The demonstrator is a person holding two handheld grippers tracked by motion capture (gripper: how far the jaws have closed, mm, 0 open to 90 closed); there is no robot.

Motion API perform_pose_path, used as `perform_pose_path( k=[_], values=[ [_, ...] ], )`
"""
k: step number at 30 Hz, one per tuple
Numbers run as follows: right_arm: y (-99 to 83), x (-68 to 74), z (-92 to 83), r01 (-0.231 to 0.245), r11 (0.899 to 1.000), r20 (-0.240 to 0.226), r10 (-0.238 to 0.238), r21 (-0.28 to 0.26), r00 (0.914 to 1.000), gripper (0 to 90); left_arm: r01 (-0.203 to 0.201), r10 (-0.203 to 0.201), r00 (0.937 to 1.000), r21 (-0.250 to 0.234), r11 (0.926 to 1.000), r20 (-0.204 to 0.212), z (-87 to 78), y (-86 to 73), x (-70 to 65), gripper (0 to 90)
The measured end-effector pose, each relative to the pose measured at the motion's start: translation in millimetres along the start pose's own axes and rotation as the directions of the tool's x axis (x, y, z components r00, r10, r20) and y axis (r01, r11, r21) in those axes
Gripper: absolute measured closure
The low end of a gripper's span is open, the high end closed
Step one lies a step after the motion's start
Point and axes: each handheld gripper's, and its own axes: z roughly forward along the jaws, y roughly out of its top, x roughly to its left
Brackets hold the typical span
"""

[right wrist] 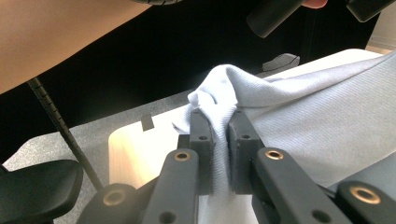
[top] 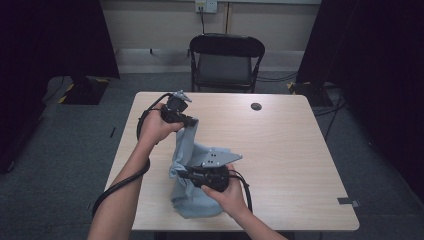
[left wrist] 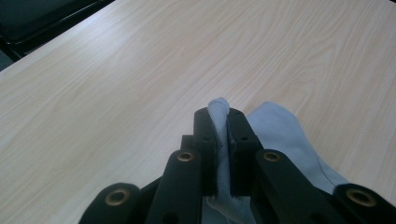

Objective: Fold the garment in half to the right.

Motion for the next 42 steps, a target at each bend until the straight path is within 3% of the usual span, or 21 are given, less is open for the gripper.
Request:
perform_pose_path(
  k=[17, 37, 42],
  values=[
    [-12.1, -6.0, -15.8, -0.01, 1.0, 0.016, 0.01, 0.004, 0.9998, 82.5, -0.02, 0.02, 0.9996, 0.019, 0.9996, 0.022, 20.1, 9.0, -14.3, 84.7],
    [-42.1, -14.0, -33.1, -0.049, 0.998, 0.047, 0.048, 0.025, 0.9977, 81.8, -0.05, 0.046, 0.9975, 0.065, 0.9966, 0.053, 60.9, 13.5, -37.3, 84.6],
    [-53.6, -16.0, -39.0, -0.076, 0.997, 0.056, 0.074, 0.024, 0.9956, 79.7, -0.07, 0.063, 0.9943, 0.074, 0.9948, 0.085, 76.5, 12.9, -46.7, 83.4]
  ],
)
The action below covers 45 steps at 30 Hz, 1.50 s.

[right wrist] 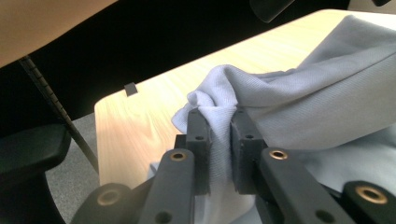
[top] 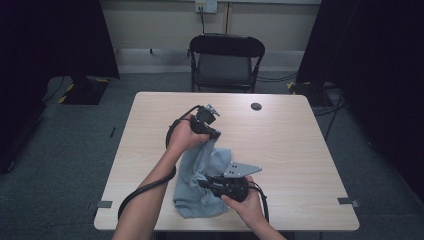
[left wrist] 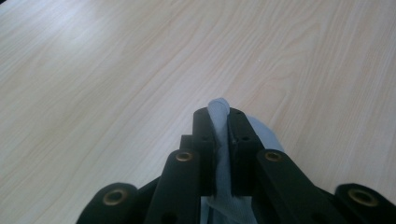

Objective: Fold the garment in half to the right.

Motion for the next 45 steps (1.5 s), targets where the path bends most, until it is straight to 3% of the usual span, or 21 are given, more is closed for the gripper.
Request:
perform_pose_path(
  k=[1, 2, 4, 6, 7, 10, 12, 18, 23, 27, 30, 33, 35, 36, 37, 38, 39, 44, 45],
  values=[
    [-2.7, -0.5, -1.7, -0.005, 1.0, 0.007, 0.005, 0.001, 1.0, 76.8, 0.001, -0.001, 1.0, 0.0, 1.0, 0.003, 3.2, 0.5, -1.8, 82.9],
    [-5.2, -1.5, -3.4, -0.022, 1.0, 0.012, 0.022, 0.001, 0.9997, 67.7, -0.014, 0.014, 0.9999, -0.005, 0.9999, 0.009, 5.9, 1.3, -3.4, 80.7],
    [-8.4, -2.8, -11.1, -0.029, 0.999, 0.022, 0.029, -0.015, 0.9993, 62.9, -0.01, 0.012, 0.9993, -0.054, 0.9985, 0.036, 7.5, 4.4, -7.2, 66.1],
    [-7.0, -3.3, -22.8, -0.033, 0.999, 0.038, 0.034, -0.027, 0.9987, 50.7, -0.003, 0.003, 1.0, -0.106, 0.9943, 0.006, 3.3, 7.1, -7.9, 52.5],
    [-4.0, -4.5, -29.6, -0.039, 0.999, 0.047, 0.041, -0.032, 0.998, 44.0, -0.011, 0.01, 0.9999, -0.107, 0.9942, -0.009, 0.1, 7.4, -7.6, 49.2],
    [6.2, -11.7, -47.6, -0.04, 0.998, 0.092, 0.044, -0.048, 0.9948, 38.1, -0.033, 0.025, 0.9968, -0.114, 0.9929, -0.077, -9.4, 3.2, -4.0, 37.1],
    [11.6, -17.4, -52.5, -0.023, 0.999, 0.121, 0.027, -0.03, 0.9922, 37.8, -0.039, 0.026, 0.9938, -0.12, 0.9921, -0.108, -15.8, -3.5, -1.4, 33.4],
    [7.7, -28.1, -40.4, 0.007, 0.997, 0.143, -0.019, 0.078, 0.9896, 42.6, -0.051, 0.034, 0.9853, -0.101, 0.9936, -0.167, -27.0, -33.8, 11.1, 27.5],
    [-6.0, -36.0, -29.1, -0.005, 0.99, 0.171, -0.019, 0.141, 0.9851, 48.5, -0.01, -0.015, 0.9799, -0.125, 0.9921, -0.199, -31.5, -59.1, 23.1, 26.5],
    [-16.8, -46.6, -27.8, -0.006, 0.979, 0.239, -0.044, 0.203, 0.9699, 53.0, 0.016, -0.042, 0.971, -0.111, 0.9937, -0.235, -29.2, -79.3, 33.5, 26.5],
    [-23.9, -54.8, -31.2, -0.032, 0.974, 0.265, -0.029, 0.225, 0.9637, 56.1, 0.05, -0.075, 0.9646, -0.105, 0.9932, -0.253, -24.7, -93.7, 40.7, 26.5],
    [-30.4, -59.0, -30.9, -0.054, 0.969, 0.254, -0.009, 0.243, 0.9671, 60.3, 0.08, -0.105, 0.957, -0.102, 0.9915, -0.27, -17.0, -106.2, 48.2, 26.7],
    [-32.9, -58.6, -28.5, -0.062, 0.965, 0.226, 0.003, 0.255, 0.974, 70.0, 0.103, -0.128, 0.9468, -0.099, 0.9897, -0.295, -10.8, -113.1, 52.5, 27.3],
    [-33.9, -57.6, -27.1, -0.061, 0.961, 0.223, -0.001, 0.269, 0.9748, 70.6, 0.114, -0.14, 0.944, -0.102, 0.9882, -0.299, -8.0, -115.9, 54.7, 27.3],
    [-35.1, -57.0, -25.8, -0.061, 0.958, 0.223, -0.004, 0.282, 0.9747, 75.7, 0.126, -0.154, 0.9395, -0.109, 0.9861, -0.306, -5.4, -118.2, 56.6, 27.3],
    [-36.3, -56.8, -26.2, -0.067, 0.958, 0.199, 0.01, 0.279, 0.9799, 84.9, 0.134, -0.163, 0.934, -0.112, 0.9847, -0.318, -2.8, -120.1, 58.0, 27.3],
    [-37.4, -56.5, -27.1, -0.072, 0.958, 0.185, 0.02, 0.277, 0.9826, 87.3, 0.132, -0.159, 0.9301, -0.104, 0.9858, -0.331, -0.6, -121.8, 59.4, 27.7],
    [-44.5, -54.1, -33.9, -0.087, 0.958, 0.161, 0.044, 0.273, 0.986, 88.9, 0.152, -0.182, 0.9091, -0.109, 0.9824, -0.375, 8.4, -128.0, 64.0, 28.0],
    [-45.6, -53.4, -35.5, -0.098, 0.961, 0.156, 0.059, 0.258, 0.986, 88.7, 0.151, -0.178, 0.909, -0.1, 0.9834, -0.377, 10.0, -128.3, 63.6, 28.0]
  ],
)
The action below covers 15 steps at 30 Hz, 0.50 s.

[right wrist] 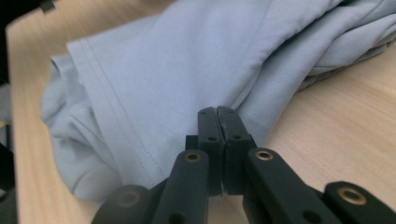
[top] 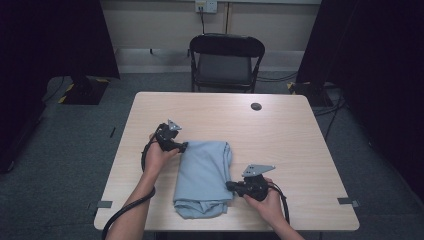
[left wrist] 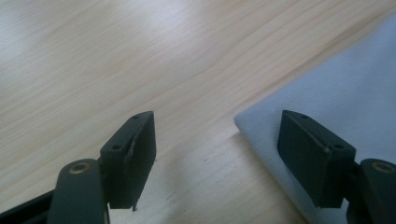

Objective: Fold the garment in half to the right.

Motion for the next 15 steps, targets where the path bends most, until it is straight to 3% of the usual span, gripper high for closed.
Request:
perform_pose_path(
  k=[2, 6, 8, 10, 11, 13, 15],
  values=[
    [-2.1, 1.1, -1.8, -0.009, 1.0, 0.006, 0.009, -0.013, 0.9999, 85.0, -0.01, 0.01, 0.9999, 0.0, 1.0, -0.007, 0.7, 0.1, -1.5, 28.1],
    [1.1, 1.2, -6.7, 0.001, 0.999, 0.045, 0.001, -0.035, 0.999, 47.5, -0.002, 0.002, 0.9997, -0.03, 0.9995, 0.024, -7.4, 1.3, -1.8, 26.6],
    [5.0, -2.0, -11.3, 0.021, 0.997, 0.033, -0.018, -0.072, 0.9993, 39.1, 0.035, -0.031, 0.9975, -0.064, 0.9973, 0.063, -14.5, 0.9, -0.3, 21.9],
    [8.9, -5.1, -14.8, 0.04, 0.996, 0.049, -0.036, -0.076, 0.9981, 28.9, 0.043, -0.035, 0.9953, -0.092, 0.9948, 0.09, -22.0, -0.2, 0.4, 19.5],
    [10.8, -6.8, -15.7, 0.037, 0.996, 0.036, -0.034, -0.081, 0.9988, 25.5, 0.062, -0.05, 0.9933, -0.11, 0.9921, 0.104, -25.3, -1.0, 0.1, 18.6],
    [13.8, -9.6, -16.5, 0.045, 0.996, 0.025, -0.044, -0.074, 0.9987, 20.4, 0.07, -0.053, 0.9887, -0.121, 0.9901, 0.14, -31.9, -3.1, 0.3, 15.4],
    [15.2, -11.9, -17.2, 0.061, 0.995, 0.023, -0.059, -0.079, 0.998, 15.8, 0.062, -0.042, 0.988, -0.129, 0.9897, 0.149, -36.9, -4.8, -1.2, 15.2]
  ],
)
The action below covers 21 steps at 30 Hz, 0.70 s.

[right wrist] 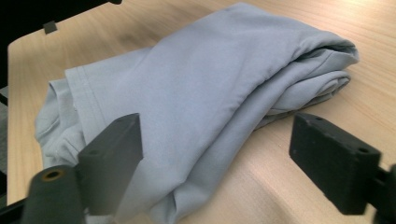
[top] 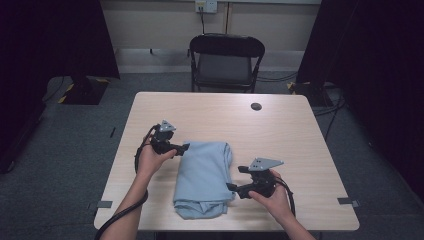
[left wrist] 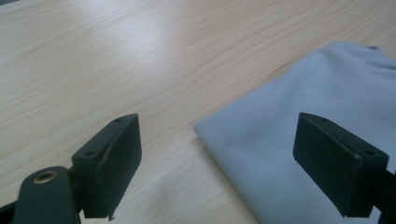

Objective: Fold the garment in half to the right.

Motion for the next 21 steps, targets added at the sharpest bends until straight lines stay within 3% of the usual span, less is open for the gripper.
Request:
perform_pose_path(
  k=[4, 11, 21],
  values=[
    [0.3, -7.9, -1.3, 0.004, 1.0, -0.016, -0.004, 0.002, 0.9999, 12.0, -0.003, 0.003, 0.9995, -0.007, 1.0, 0.032, -8.1, -2.3, -4.6, 15.1],
    [-1.0, -20.0, -5.4, 0.03, 0.999, 0.002, -0.03, 0.025, 0.9995, 12.0, -0.01, 0.011, 0.9954, -0.014, 0.9999, 0.095, -14.2, -6.0, -13.9, 15.2],
    [-1.4, -28.4, -12.4, 0.049, 0.998, 0.005, -0.049, 0.026, 0.9988, 12.2, -0.039, 0.041, 0.9886, -0.019, 0.9991, 0.145, -18.4, -10.4, -25.2, 15.2]
  ],
)
